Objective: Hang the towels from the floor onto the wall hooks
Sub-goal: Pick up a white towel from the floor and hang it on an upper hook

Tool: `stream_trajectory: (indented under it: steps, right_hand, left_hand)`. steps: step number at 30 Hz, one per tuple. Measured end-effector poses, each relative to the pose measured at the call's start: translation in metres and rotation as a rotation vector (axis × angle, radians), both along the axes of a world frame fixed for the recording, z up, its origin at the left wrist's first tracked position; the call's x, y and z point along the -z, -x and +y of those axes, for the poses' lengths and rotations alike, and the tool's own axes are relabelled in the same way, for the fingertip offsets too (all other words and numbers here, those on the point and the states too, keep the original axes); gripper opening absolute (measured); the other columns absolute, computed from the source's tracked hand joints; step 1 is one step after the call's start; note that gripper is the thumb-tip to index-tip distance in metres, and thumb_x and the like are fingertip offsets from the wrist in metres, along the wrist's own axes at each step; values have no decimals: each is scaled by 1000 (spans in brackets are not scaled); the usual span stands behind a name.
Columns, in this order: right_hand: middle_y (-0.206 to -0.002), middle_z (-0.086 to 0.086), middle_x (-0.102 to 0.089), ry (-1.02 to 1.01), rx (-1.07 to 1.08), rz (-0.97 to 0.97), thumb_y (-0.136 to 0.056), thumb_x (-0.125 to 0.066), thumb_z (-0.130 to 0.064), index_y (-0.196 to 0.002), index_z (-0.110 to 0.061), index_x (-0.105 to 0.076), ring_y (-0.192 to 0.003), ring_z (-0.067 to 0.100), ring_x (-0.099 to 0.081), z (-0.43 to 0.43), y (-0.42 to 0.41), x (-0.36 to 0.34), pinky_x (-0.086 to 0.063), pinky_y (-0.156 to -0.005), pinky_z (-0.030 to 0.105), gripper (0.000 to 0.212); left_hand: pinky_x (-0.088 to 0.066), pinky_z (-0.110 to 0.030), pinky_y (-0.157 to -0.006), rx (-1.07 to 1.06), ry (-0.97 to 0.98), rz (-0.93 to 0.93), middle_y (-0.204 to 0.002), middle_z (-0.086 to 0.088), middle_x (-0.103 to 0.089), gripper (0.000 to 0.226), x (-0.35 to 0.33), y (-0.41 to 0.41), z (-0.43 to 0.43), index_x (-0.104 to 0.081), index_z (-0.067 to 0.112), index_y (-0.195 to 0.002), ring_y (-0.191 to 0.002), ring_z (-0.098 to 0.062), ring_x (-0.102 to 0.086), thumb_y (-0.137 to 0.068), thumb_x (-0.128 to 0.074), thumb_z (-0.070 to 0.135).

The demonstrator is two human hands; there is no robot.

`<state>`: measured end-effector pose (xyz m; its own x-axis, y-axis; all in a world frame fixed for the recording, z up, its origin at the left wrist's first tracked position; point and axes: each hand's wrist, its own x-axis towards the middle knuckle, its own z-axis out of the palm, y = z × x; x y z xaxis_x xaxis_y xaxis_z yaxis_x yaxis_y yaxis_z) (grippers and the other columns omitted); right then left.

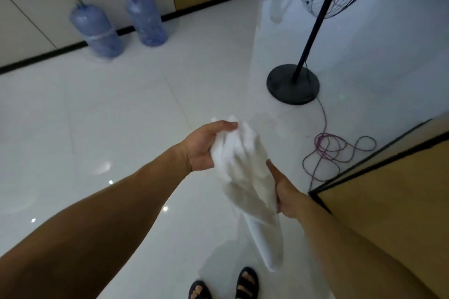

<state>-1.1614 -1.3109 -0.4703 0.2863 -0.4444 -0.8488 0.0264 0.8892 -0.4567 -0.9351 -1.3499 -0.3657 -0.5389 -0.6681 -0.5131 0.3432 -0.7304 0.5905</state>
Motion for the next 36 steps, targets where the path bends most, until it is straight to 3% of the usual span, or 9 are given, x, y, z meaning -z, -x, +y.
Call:
stream_trajectory:
  steps: [3, 8, 15, 18, 22, 25, 28, 32, 36]
  right_hand:
    - [-127, 11, -64, 37, -94, -149, -79, -34, -84, -124, -12, -66, -117, 29, -62, -4, 13, -45, -50, -96, 42, 91]
    - [-121, 23, -64, 350, 204, -50, -84, -67, -25, -115, 4, -64, -104, 32, -66, -18, 28, -111, -48, -97, 44, 42]
    - [-106, 22, -70, 493, 365, 218, -82, -74, -17, -102, 1, -69, -96, 36, -69, 12, 48, -164, -53, -91, 53, 28]
    - [-93, 13, -75, 491, 581, 215, -82, -74, -18, -98, -3, -69, -79, 28, -73, 26, 49, -181, -60, -68, 42, 23]
    - [-106, 14, -70, 538, 783, 292, -84, -73, -30, -109, -3, -65, -91, 29, -67, 43, 46, -210, -56, -80, 40, 38]
    - [-112, 14, -66, 598, 871, 409, -83, -73, -38, -122, -3, -59, -98, 30, -65, 65, 46, -229, -56, -85, 43, 54]
    - [-99, 8, -68, 665, 974, 444, -87, -71, -30, -107, -6, -64, -77, 16, -67, 96, 54, -244, -55, -54, 22, 32]
    - [-93, 0, -67, 692, 1031, 571, -86, -71, -28, -93, -16, -64, -73, 11, -65, 140, 68, -261, -50, -49, 16, 15]
    - [-99, 2, -68, 659, 1089, 677, -81, -77, -30, -109, -10, -63, -85, 19, -68, 182, 81, -275, -57, -63, 26, 37]
  left_hand:
    - [-53, -39, -84, 74, 87, -172, -110, -19, -64, 42, -38, 5, -14, -57, -1, -120, -104, -33, -63, -83, -65, 15]
    - [-53, -30, -59, 252, 128, -673, -89, -19, -65, 23, -51, 2, -12, -65, -7, -98, -75, -29, -67, -75, -61, -11]
    - [-51, -35, -58, 647, 277, -1231, -50, -3, -48, 9, -75, -21, -13, -58, 7, -70, -44, -17, -45, -79, -55, 6]
    - [-48, -30, -51, 412, 364, -1272, -70, -9, -56, 11, -80, -25, -21, -58, 8, -86, -52, -20, -50, -83, -47, 10]
    - [-47, -28, -51, -22, 519, -1113, -109, -14, -60, 32, -92, -27, -31, -58, 11, -115, -86, -30, -61, -89, -56, 31]
    - [-50, -29, -51, 199, 500, -897, -96, -10, -66, 54, -113, -22, -31, -62, 6, -103, -80, -26, -66, -68, -81, 43]
    - [-57, -36, -64, 595, 461, -761, -104, -18, -67, 50, -128, -16, -30, -61, 4, -109, -86, -32, -68, -65, -83, 10]
    - [-52, -27, -56, 889, 705, -1056, -105, -11, -56, 32, -143, 8, -27, -55, 6, -109, -85, -24, -58, -79, -66, 2]
    - [-50, -30, -54, 714, 882, -1230, -88, -18, -60, 14, -152, 44, -21, -57, 0, -91, -68, -27, -58, -83, -63, 10]
